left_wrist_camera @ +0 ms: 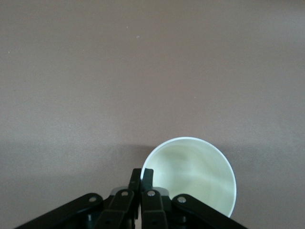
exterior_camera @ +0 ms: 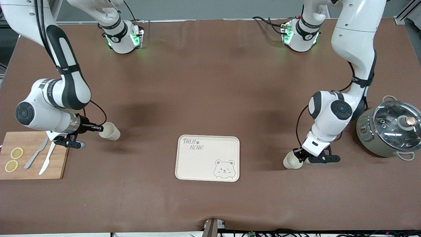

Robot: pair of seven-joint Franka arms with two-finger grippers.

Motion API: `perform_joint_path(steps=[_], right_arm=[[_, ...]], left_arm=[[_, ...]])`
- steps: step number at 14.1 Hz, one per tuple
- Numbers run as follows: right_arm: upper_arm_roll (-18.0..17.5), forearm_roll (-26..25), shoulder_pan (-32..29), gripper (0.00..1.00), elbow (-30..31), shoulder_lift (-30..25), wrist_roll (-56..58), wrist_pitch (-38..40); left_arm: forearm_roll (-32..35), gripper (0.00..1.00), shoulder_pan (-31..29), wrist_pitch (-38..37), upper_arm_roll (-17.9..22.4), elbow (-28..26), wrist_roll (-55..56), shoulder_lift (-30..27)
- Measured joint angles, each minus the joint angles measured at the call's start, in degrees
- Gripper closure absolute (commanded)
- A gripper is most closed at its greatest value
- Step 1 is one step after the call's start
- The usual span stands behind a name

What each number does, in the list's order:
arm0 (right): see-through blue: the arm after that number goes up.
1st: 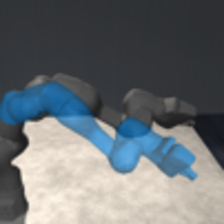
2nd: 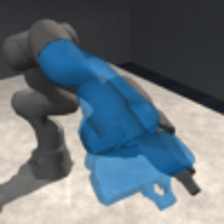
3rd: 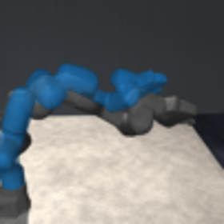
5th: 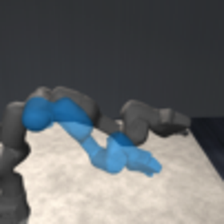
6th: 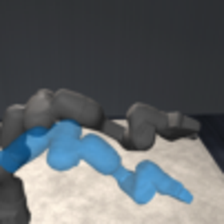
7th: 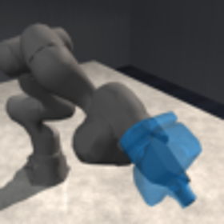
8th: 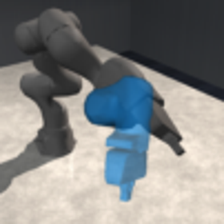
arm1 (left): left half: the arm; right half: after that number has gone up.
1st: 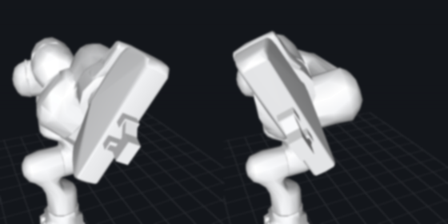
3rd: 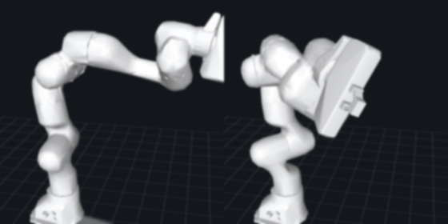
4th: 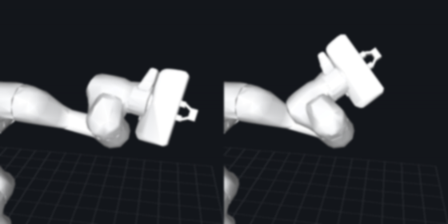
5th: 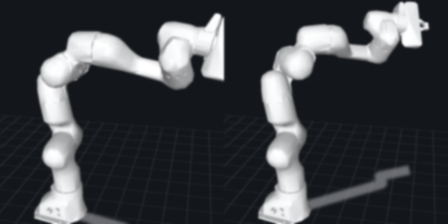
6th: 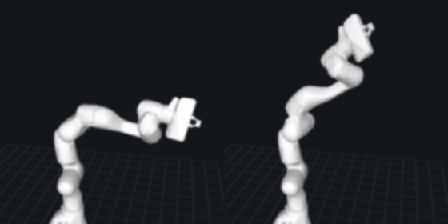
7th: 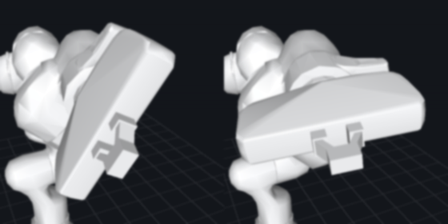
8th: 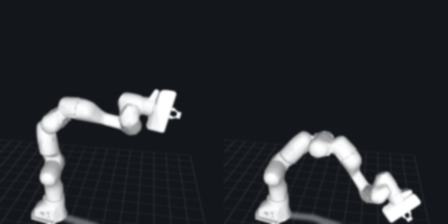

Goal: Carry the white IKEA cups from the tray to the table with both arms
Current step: 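Carry the cups outward and lower them onto the table with both grippers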

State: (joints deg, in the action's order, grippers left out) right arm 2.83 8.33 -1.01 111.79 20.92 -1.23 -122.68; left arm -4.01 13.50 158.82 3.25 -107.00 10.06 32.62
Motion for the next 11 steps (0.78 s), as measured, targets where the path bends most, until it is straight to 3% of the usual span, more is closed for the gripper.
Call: perform_joint_path(steps=[6,8,9,11], right_arm=[[0.0,-1.1,-5.0,1.00,1.3,0.0,8.6,2.5],[0.0,-3.1,-5.4,1.00,1.9,0.0,8.6,2.2],[0.0,-3.4,-5.7,1.00,2.0,0.0,8.8,2.1],[0.0,-3.7,-6.1,1.00,2.0,0.0,9.8,2.0]], left_arm=[[0.0,1.00,0.0,1.0,0.0,-0.1,0.0,0.5],[0.0,0.65,0.0,1.1,0.0,-0.1,0.0,0.5],[0.0,0.59,0.0,1.1,0.0,-0.1,0.0,0.5],[0.0,0.10,0.0,1.4,0.0,-0.1,0.0,0.5]])
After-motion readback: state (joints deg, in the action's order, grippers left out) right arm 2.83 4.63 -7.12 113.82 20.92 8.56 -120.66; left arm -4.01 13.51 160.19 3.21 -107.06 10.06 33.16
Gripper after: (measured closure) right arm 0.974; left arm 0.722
